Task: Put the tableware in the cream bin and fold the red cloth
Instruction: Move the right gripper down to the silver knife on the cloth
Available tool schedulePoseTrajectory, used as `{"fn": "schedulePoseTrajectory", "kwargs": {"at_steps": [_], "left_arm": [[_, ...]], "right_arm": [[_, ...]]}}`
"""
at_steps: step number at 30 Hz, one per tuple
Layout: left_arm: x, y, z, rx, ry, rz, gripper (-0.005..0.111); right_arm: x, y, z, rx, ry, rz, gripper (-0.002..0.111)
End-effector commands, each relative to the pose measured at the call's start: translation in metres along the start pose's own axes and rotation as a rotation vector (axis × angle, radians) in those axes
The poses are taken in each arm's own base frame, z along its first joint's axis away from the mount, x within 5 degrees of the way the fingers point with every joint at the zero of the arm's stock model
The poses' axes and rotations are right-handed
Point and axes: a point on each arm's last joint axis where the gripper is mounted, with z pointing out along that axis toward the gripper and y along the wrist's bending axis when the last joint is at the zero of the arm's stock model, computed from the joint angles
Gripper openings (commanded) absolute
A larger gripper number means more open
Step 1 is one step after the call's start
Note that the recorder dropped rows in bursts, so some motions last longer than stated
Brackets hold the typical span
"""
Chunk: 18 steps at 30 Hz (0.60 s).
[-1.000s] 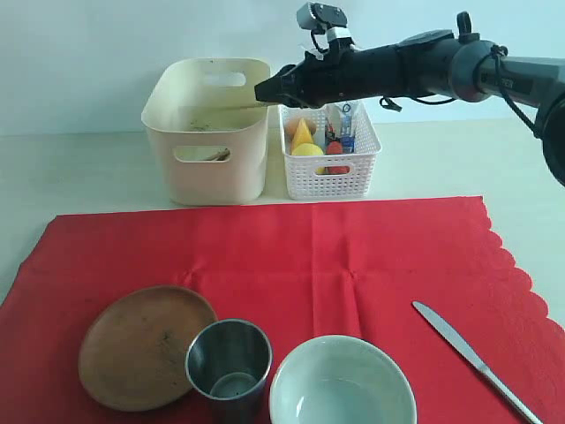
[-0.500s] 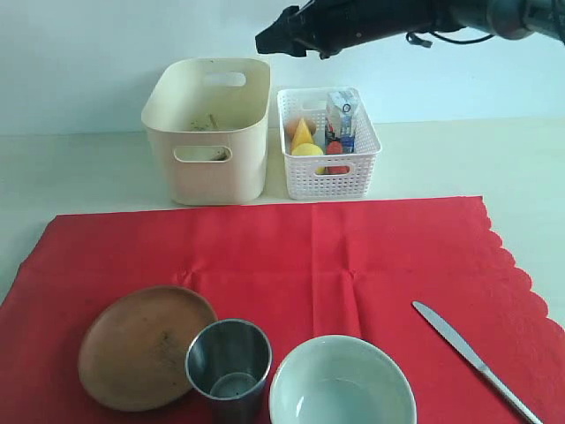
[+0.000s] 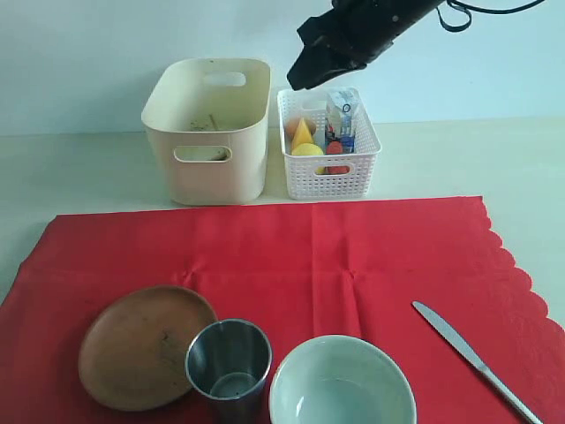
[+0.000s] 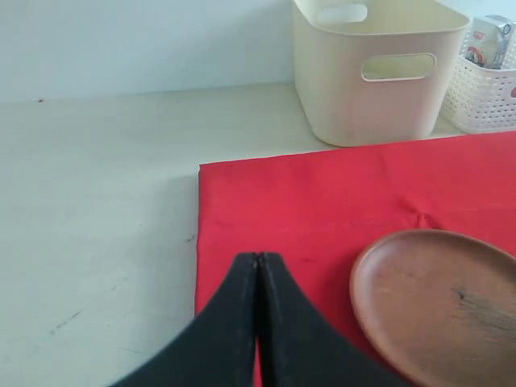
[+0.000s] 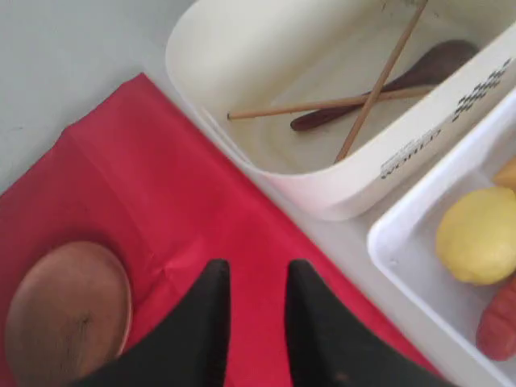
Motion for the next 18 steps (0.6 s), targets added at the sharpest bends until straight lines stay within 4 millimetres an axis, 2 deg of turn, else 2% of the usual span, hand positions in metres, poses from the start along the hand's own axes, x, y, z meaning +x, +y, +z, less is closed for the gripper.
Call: {"fn": "schedulePoseTrajectory", "kwargs": {"at_steps": [1, 2, 9, 15, 18], "left_arm": [[0.000, 0.000, 0.000, -0.003, -0.007, -0.004, 0.000], [0.000, 0.000, 0.000, -0.003, -0.007, -0.004, 0.000], [0.000, 0.000, 0.000, -0.003, -0.007, -0.004, 0.000], [0.000, 0.000, 0.000, -0.003, -0.007, -0.004, 0.000], [0.000, 0.000, 0.000, -0.003, -0.007, -0.004, 0.000]], "right_arm": [[-0.001, 0.006, -0.008, -0.002, 0.012, 0.032, 0.005], [0.000, 0.006, -0.007, -0.003, 0.016, 0.044, 0.000], [0.013, 0.005, -0.006, 0.026, 0.072, 0.128, 0.000], [0.034, 0.016, -0.028, 0.145, 0.161, 0.144, 0.000], [0.048, 0.026, -0.048, 0.229, 0.207, 0.143, 0.000]]}}
